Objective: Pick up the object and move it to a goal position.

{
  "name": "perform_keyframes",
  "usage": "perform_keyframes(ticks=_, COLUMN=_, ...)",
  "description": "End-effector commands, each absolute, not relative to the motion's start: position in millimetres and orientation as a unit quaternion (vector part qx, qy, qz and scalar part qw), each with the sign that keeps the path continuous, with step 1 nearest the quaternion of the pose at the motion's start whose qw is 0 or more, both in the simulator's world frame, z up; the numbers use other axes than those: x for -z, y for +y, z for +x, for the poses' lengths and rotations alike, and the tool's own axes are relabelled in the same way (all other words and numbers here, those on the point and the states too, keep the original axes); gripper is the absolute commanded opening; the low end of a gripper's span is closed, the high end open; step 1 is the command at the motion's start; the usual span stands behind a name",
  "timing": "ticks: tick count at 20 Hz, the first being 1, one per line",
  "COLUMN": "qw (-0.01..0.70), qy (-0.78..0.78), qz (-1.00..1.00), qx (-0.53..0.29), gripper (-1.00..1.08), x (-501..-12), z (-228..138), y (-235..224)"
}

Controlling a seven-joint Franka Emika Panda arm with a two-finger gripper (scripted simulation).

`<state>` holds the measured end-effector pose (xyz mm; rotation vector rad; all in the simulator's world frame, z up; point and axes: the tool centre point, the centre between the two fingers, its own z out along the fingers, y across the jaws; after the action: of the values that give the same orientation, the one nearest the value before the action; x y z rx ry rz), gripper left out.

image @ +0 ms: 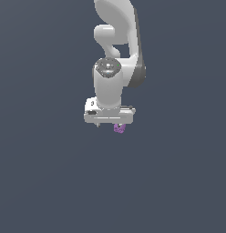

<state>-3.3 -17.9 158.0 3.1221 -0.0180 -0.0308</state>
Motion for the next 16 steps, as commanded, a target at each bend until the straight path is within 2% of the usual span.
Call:
perform_keyframes(ticks=1, qw=0.010, qy=-0.006, qz=1.000, qx=0.010, gripper=1.00, x=-158.0, z=-3.3, y=-17.9)
perform_keyframes(ticks=10, qw=0.000, qy=-0.019, qz=1.000, qx=0.009, gripper=1.00, x=-155.9, z=-4.0, y=-37.6)
perform_keyframes(ticks=16, qw=0.001, qy=-0.022, qz=1.000, qx=0.009, gripper=1.00, x=-154.2, z=-5.5, y=-34.6)
